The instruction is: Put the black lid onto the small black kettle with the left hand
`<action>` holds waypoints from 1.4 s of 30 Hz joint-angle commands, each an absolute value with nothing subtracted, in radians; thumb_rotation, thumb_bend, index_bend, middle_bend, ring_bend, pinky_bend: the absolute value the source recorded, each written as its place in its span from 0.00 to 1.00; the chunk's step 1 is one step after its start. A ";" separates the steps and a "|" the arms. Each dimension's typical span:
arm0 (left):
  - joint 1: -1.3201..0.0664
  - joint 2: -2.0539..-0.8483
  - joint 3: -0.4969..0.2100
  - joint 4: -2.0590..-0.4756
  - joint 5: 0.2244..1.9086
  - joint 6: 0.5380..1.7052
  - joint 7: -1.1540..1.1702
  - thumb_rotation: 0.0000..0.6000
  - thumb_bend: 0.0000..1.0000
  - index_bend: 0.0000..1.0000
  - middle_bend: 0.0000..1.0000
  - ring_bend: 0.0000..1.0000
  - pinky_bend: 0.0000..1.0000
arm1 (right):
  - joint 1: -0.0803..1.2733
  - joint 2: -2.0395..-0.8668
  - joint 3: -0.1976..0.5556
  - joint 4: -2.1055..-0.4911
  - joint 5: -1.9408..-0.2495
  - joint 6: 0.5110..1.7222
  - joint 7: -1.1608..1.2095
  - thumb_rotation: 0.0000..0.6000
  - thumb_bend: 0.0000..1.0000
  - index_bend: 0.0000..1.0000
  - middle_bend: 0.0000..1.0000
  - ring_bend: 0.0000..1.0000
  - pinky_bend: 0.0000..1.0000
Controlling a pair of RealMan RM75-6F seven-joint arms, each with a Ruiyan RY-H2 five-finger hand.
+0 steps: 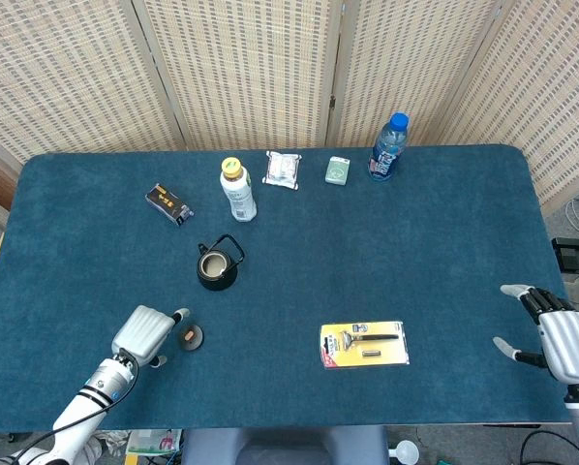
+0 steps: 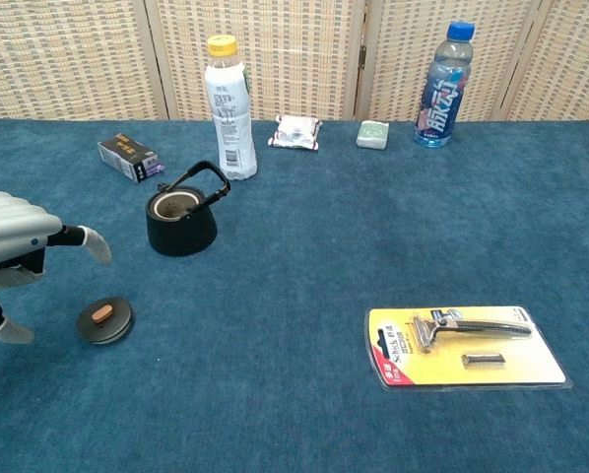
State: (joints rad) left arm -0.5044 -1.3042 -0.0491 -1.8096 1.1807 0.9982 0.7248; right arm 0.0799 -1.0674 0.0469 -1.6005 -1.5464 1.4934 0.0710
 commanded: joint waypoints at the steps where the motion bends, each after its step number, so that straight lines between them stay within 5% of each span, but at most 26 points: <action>1: -0.522 -1.317 -0.050 -1.811 1.140 0.999 0.752 1.00 0.05 0.24 1.00 0.96 1.00 | 0.081 -1.067 0.046 -1.600 -1.547 1.490 0.071 1.00 0.09 0.27 0.30 0.27 0.39; 42: -0.665 -1.383 -0.013 -1.773 0.977 0.973 0.731 1.00 0.05 0.31 1.00 0.96 1.00 | 0.055 -1.046 0.051 -1.612 -1.552 1.533 0.091 1.00 0.09 0.27 0.30 0.27 0.39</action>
State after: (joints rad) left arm -0.6648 -1.3826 -0.0133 -1.7733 0.9777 0.9733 0.7303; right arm 0.0552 -1.0461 0.0509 -1.6119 -1.5523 1.5329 0.0906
